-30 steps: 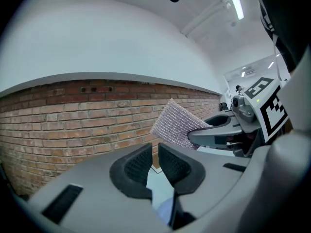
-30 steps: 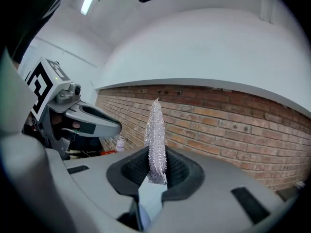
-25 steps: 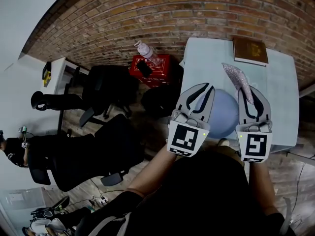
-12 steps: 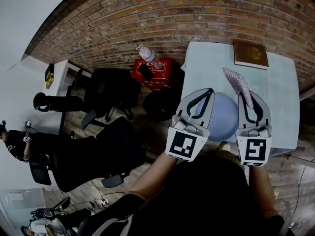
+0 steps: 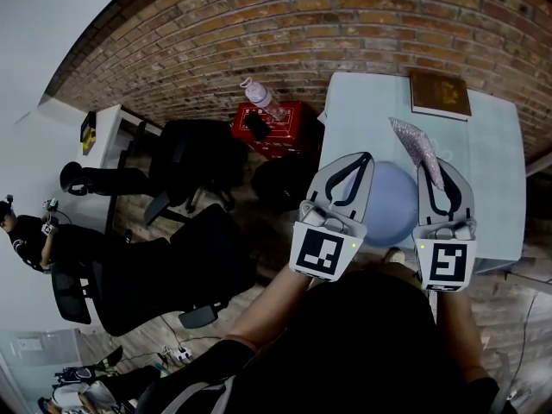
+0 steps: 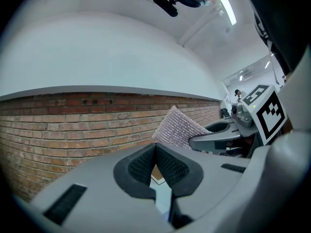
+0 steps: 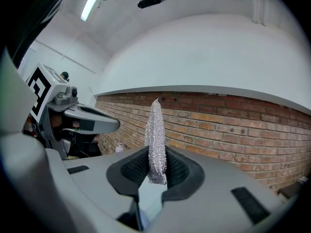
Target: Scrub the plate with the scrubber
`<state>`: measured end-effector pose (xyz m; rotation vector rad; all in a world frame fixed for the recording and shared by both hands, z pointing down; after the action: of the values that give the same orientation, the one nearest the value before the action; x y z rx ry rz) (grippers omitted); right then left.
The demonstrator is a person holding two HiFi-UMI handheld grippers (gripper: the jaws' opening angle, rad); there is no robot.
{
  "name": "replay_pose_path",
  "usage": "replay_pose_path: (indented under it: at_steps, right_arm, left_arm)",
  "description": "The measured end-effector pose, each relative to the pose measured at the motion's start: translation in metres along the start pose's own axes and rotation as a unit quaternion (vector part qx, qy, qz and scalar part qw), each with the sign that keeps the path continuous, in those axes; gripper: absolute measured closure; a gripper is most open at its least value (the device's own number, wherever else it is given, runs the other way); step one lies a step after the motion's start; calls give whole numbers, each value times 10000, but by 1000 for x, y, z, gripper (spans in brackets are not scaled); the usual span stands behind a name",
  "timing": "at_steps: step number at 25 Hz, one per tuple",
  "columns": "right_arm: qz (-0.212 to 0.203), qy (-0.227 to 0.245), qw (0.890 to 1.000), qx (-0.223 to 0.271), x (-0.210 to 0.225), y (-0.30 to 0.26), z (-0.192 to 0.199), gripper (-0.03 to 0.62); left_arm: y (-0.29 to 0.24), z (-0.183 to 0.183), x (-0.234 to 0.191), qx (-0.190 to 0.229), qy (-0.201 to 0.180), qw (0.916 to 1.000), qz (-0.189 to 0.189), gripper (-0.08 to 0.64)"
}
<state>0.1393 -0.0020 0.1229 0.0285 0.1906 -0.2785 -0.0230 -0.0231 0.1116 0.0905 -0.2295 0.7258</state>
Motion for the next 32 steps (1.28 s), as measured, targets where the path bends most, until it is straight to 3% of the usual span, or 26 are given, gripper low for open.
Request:
replay_pose_path:
  at_steps: [13,21,27,32]
  right_arm:
    - [107,197,9997,-46,-3,8,-1,514]
    - [26,380,9984,-408,-4,15,4,514]
    - [72,274,9996,9,-7,12,-1,514]
    - [3,389,9984,-414,-7,15,5,514]
  left_arm:
    - [9,-4,6,-44,-69,9999,65,537]
    - [12,-7,2,-10,-265,9996,25,537]
    - [13,-7,6,-105,-322,9993,156,537]
    - [11,-5,14,-143,-322,9990,264,537]
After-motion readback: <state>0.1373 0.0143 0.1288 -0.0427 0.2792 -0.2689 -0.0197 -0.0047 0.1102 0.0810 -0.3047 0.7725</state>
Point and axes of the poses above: the fingertips, and each gripper's own axes: y backward along the fingers, x to its right, z out of its underside, the point moved 8 cm from there along y, backward along the fingers, and after that the axes turned 2 degrees about z, right-handed, at the moved point
